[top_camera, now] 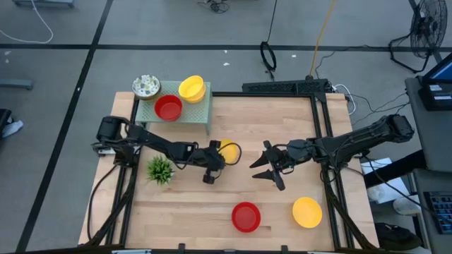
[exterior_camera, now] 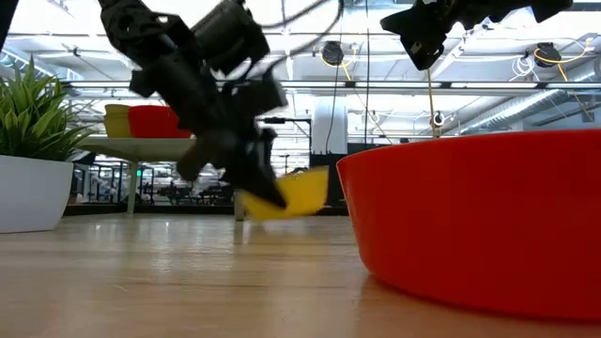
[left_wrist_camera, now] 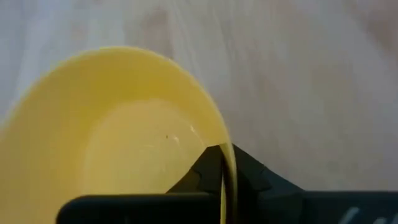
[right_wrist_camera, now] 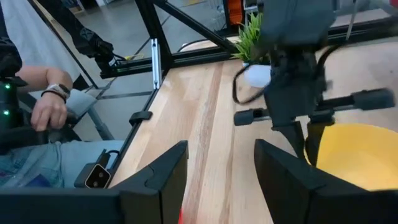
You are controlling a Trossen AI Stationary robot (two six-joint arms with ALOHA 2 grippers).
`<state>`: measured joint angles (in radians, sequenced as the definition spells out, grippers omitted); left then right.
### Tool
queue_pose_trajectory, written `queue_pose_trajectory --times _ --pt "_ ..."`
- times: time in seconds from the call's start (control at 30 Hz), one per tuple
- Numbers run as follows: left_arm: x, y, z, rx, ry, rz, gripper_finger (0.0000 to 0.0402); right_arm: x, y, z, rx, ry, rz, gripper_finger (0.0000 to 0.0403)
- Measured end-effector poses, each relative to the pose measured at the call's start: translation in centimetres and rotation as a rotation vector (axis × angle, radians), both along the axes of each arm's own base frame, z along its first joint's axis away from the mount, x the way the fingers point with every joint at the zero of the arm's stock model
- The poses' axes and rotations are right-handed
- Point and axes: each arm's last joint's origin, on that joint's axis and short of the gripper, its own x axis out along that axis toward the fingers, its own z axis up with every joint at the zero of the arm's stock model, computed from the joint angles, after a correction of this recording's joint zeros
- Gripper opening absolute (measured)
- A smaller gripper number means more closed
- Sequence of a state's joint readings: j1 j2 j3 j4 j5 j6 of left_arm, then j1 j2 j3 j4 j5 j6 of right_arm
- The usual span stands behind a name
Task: Pick & Place Mini bowls
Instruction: Stack the yellow bowl on the yellow bowls on the shelf
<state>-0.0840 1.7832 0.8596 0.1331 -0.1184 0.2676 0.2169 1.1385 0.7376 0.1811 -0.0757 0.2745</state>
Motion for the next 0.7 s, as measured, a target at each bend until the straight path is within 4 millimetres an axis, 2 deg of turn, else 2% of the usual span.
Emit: queue_pose_trajectory --times 0.17,0.27,0.37,0.53,0.7 --pt "-0.5 0.0 3.9 -0.071 -0.127 0.024 0.0016 0.0 0.0 0.0 -0.001 -0.002 -0.001 0.0171" --pt "-1.5 0.2 7.3 -0.070 -0.234 0.016 0.0007 0.0 0.0 0.1 -0.001 -0.007 -0.001 0.0171" --pt "-2.9 1.0 10.8 -0.055 -0.344 0.037 0.0013 0.0 0.0 0.1 -0.001 -0.009 0.000 0.0171" --pt "-5.8 3.2 15.5 0.061 -0.504 0.184 0.0010 0.1 0.0 0.2 -0.003 -0.019 0.001 0.0171" --pt "-8.5 6.9 17.8 0.263 -0.537 0.473 0.0013 0.1 0.0 0.3 -0.017 -0.035 0.006 0.0171"
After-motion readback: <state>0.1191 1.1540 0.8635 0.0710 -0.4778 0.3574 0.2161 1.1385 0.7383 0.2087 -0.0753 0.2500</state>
